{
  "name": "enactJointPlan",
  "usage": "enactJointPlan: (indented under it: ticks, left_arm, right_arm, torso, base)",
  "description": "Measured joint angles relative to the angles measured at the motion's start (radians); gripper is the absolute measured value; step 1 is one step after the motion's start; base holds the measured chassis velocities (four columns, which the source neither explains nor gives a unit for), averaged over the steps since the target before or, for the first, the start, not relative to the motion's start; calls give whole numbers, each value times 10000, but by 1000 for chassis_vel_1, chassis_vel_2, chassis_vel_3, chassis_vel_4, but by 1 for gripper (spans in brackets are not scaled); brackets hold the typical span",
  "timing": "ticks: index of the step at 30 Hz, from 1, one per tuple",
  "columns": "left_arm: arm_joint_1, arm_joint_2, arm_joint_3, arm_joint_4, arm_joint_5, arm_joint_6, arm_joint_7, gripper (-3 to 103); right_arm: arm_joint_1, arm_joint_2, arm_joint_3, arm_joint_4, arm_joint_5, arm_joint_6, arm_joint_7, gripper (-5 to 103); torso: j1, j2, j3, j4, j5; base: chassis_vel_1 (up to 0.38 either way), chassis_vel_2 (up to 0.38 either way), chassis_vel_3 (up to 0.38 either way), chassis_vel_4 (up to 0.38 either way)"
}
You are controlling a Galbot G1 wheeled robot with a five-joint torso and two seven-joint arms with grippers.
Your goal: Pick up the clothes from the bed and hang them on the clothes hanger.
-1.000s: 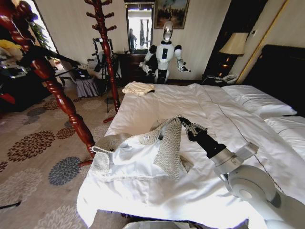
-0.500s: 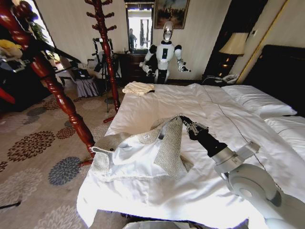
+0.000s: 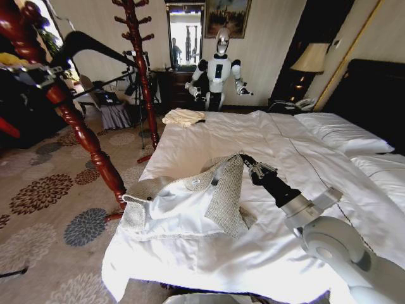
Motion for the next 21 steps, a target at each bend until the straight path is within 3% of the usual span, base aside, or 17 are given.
enactJointPlan:
  ticks: [4, 6, 8, 9, 12, 14, 16, 17, 21]
  left_arm:
    - [601, -496, 165, -684, 65, -286, 428, 16]
    - [1148, -1135, 604, -1083, 478, -898, 910, 16]
    - [1547, -1674, 912, -1377, 597, -1108, 1672, 16]
    - [1547, -1674, 912, -1377, 597, -1108, 1672, 16]
    - [1770, -2490, 1670, -1586, 816, -1159, 3263, 16]
    - [1770, -2608, 1804, -1574, 880, -1126, 3597, 16]
    - [1772, -2943, 2189, -1421, 1369, -856, 5025, 16]
    - [1772, -2943, 2189, -1421, 1369, -856, 5025, 16]
    - [1779, -3311, 2632, -1246, 2650, -489, 7390, 16]
  right_arm:
    - [100, 29, 106, -201, -210, -212, 354, 0]
    - [293, 35, 279, -384, -157, -581, 894, 0]
    - [397, 13, 387, -456, -8, -798, 1208, 0]
    - [397, 13, 387, -456, -8, -798, 1208, 0]
    - [426, -57, 446, -372, 124, -1068, 1575, 0]
    - [427, -65, 446, -299, 145, -1158, 1706, 0]
    - [397, -109, 440, -51, 192, -1439, 2136, 0]
    - [397, -109, 440, -51, 192, -1439, 2136, 0]
    - [295, -149, 571, 41, 212, -1494, 2272, 0]
  torso:
    - [0, 0, 0, -2, 2]
    - [1, -1, 1, -2, -3]
    - [1, 0, 1, 1, -8]
    - [1, 0, 1, 1, -8]
    - [-1, 0, 0, -1, -3]
    - [-1, 0, 0, -2, -3]
    - [0, 0, 1, 0, -4]
    - [0, 0, 1, 0, -4]
    - [-1, 0, 0, -3, -2]
  base:
    - [0, 0, 0, 0]
    - [0, 0, 0, 0]
    - [0, 0, 0, 0]
    - [0, 0, 0, 0]
    - [0, 0, 0, 0]
    - [0, 0, 0, 0]
    - [0, 0, 0, 0]
    - [0, 0, 0, 0]
    - [0, 0, 0, 0]
